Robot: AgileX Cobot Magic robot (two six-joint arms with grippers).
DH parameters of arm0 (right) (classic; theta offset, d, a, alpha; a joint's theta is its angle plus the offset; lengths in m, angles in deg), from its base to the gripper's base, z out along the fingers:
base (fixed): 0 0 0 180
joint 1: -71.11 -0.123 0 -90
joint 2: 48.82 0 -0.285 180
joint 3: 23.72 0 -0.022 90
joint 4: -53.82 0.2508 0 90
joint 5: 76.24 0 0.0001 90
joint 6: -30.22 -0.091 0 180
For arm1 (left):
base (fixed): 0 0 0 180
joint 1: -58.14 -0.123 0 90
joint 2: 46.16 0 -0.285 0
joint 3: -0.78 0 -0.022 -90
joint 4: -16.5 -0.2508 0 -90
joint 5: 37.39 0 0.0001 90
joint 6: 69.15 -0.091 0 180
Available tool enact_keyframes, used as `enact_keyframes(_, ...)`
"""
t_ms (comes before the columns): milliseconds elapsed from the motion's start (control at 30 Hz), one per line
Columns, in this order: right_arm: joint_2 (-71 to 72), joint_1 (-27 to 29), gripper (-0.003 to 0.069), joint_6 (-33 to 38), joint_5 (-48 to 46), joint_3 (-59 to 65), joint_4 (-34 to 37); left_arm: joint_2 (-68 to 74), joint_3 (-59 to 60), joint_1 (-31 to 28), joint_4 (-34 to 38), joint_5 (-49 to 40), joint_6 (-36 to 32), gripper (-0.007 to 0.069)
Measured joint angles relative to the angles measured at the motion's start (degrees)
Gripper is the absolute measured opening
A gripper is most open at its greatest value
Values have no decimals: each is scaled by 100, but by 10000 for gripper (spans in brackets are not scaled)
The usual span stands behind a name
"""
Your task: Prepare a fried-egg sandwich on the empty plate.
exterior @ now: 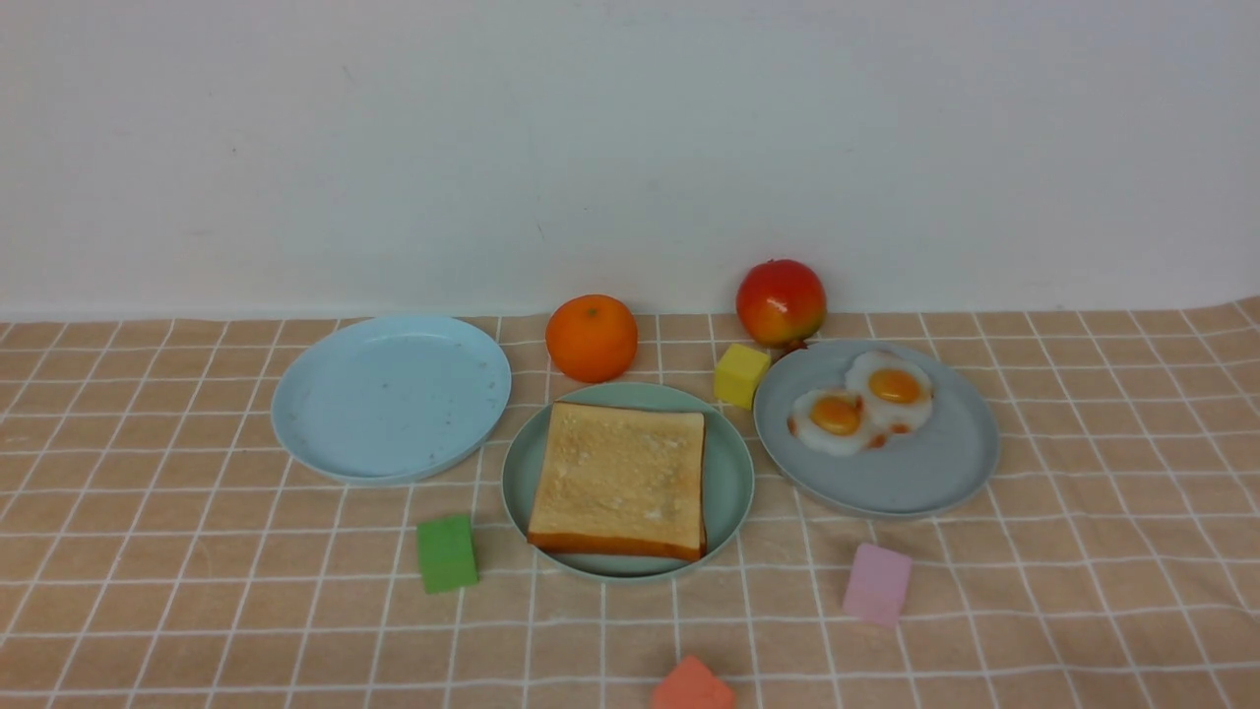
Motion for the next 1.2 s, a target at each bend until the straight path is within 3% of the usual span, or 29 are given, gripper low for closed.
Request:
enact_keyframes(267,0,457,66,33,17,0,276,0,0,0,-1,0,0,50)
enact_keyframes(1200,0,473,106,33,28,0,335,0,0,0,-6,0,0,82)
